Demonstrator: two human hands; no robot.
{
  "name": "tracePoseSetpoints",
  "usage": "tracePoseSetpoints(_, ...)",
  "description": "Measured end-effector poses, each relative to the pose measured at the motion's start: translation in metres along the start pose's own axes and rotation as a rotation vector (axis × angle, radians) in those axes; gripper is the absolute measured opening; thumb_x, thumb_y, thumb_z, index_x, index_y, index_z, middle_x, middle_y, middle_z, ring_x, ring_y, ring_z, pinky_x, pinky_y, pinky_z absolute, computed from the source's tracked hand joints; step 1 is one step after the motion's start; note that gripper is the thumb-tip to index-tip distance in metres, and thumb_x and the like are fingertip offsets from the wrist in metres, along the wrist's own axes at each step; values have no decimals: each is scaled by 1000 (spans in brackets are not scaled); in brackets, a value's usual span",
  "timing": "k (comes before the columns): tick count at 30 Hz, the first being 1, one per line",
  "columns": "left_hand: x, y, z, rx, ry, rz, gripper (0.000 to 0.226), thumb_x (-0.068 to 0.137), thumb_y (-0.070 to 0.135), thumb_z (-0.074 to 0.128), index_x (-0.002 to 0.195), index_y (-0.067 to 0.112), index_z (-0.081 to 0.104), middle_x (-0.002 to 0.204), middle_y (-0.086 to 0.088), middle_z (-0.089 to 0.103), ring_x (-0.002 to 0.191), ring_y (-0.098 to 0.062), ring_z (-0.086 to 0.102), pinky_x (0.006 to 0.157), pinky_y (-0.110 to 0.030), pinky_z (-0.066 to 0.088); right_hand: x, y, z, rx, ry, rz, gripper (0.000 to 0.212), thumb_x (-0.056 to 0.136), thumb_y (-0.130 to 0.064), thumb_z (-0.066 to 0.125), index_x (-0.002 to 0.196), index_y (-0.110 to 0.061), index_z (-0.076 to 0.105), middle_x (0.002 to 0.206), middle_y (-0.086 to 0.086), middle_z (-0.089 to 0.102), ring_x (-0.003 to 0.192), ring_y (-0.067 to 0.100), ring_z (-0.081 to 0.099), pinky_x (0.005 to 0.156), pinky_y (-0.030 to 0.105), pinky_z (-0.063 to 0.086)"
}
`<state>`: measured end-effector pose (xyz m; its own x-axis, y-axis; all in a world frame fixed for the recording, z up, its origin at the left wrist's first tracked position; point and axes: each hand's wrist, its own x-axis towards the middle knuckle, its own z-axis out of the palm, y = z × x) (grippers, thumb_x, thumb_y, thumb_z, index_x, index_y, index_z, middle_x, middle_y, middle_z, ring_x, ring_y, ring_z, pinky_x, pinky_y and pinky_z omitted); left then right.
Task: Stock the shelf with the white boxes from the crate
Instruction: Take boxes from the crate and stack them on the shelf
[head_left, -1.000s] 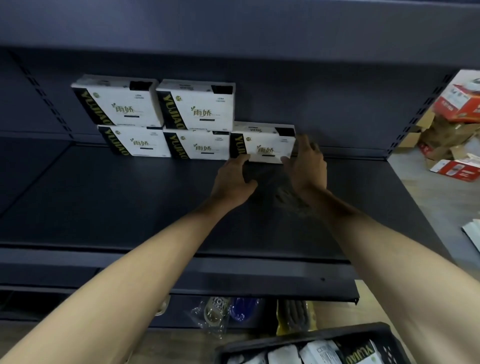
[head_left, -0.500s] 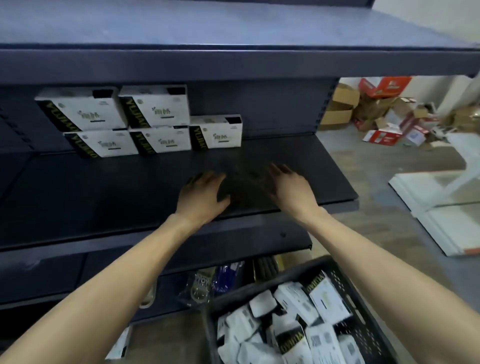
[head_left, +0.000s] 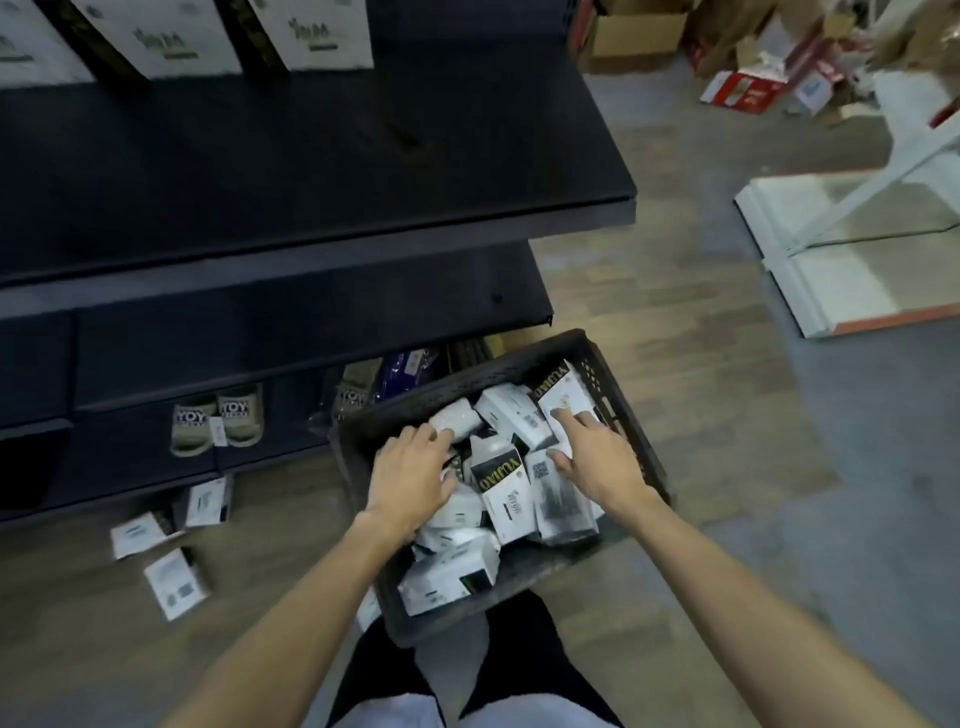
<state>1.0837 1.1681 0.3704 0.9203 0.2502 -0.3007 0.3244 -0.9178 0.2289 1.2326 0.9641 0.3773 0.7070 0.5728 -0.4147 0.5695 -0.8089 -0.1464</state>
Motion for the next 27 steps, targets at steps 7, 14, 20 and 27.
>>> tracePoseSetpoints(7, 18, 34, 59, 69, -147, -143, 53, 92, 40, 51, 140, 21, 41, 130, -4, 54, 116, -24, 52, 95, -36, 46, 24, 44, 40, -38, -163, -122, 49, 98, -35, 54, 142, -21, 37, 129, 10, 52, 106, 32, 60, 75, 41, 52)
tracePoseSetpoints(14, 40, 52, 106, 60, -290, -183, 58, 90, 38, 61, 140, 20, 39, 129, -7, 51, 118, -26, 49, 88, -37, 47, 40, 59, 84, -106, -310, -214, 55, 97, -32, 58, 144, -20, 34, 136, 13, 47, 113, 32, 55, 81, 41, 50)
tracePoseSetpoints(20, 67, 50, 140, 16, -375, -234, 67, 88, 25, 64, 145, 21, 30, 134, -10, 44, 120, -30, 48, 81, -40, 52, 66, 62, 120, -104, -308, -260, 60, 95, -30, 59, 147, -19, 31, 141, 13, 44, 126, 31, 44, 94, 41, 50)
tracePoseSetpoints(27, 69, 49, 172, -23, -366, -325, 73, 92, 23, 60, 151, 11, 19, 139, -12, 42, 126, -31, 44, 82, -40, 51, 113, 38, 139, -196, -284, -457, 74, 95, -33, 62, 155, -20, 20, 152, 14, 33, 138, 33, 34, 108, 44, 38)
